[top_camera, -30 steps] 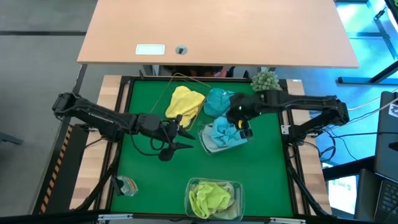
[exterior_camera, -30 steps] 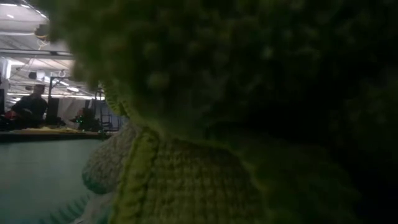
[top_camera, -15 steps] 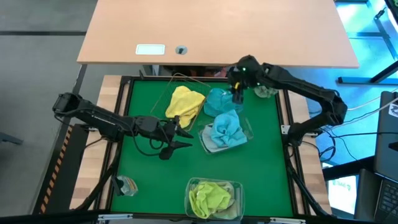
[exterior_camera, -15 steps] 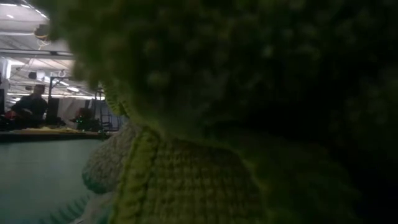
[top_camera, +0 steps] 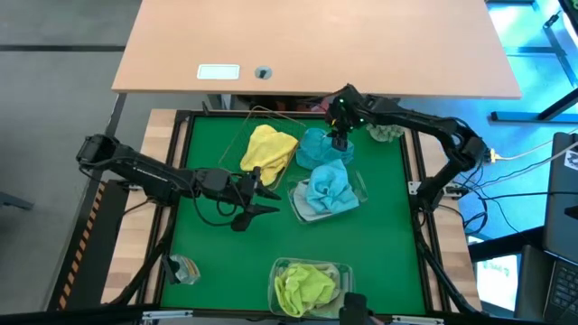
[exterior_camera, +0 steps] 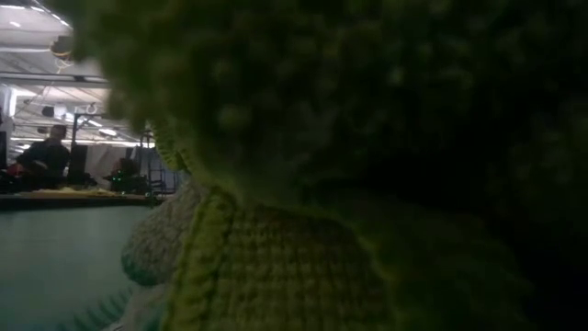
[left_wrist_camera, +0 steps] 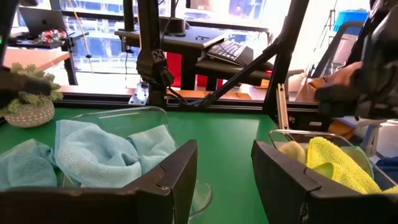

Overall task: Sort microfiber towel by color & place in baskets
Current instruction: Put the blue towel into the top transparent bin

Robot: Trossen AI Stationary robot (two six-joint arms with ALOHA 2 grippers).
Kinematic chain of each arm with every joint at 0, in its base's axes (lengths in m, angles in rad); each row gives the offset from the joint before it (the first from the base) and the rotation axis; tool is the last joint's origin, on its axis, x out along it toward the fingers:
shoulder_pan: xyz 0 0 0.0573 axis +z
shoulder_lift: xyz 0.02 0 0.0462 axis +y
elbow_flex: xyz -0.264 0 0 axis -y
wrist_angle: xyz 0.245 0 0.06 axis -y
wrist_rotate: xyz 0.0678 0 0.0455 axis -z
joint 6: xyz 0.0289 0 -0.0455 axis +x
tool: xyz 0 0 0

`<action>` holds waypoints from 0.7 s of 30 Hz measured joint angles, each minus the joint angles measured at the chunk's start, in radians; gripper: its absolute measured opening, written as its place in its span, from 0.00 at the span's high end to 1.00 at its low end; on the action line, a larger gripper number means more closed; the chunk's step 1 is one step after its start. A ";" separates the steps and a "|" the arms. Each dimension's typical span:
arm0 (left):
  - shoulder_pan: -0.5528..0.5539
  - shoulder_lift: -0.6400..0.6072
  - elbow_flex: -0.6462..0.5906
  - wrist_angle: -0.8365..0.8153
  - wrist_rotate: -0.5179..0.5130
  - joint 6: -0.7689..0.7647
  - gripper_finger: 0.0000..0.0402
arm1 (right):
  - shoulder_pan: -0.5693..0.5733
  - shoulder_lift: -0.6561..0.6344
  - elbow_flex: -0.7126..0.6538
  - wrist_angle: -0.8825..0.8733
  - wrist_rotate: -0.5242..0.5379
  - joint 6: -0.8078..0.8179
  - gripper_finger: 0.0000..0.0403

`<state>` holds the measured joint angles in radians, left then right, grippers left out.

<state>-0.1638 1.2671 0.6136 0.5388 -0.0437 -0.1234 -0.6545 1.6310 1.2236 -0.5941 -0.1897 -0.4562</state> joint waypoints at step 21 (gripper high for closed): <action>0.000 0.000 0.000 0.001 0.000 0.001 0.63 | -0.127 0.129 -0.023 -0.215 -0.004 -0.238 0.59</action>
<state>-0.1638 1.2675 0.6136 0.5396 -0.0437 -0.1226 -0.7818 1.7597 1.2007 -0.8090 -0.1937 -0.6937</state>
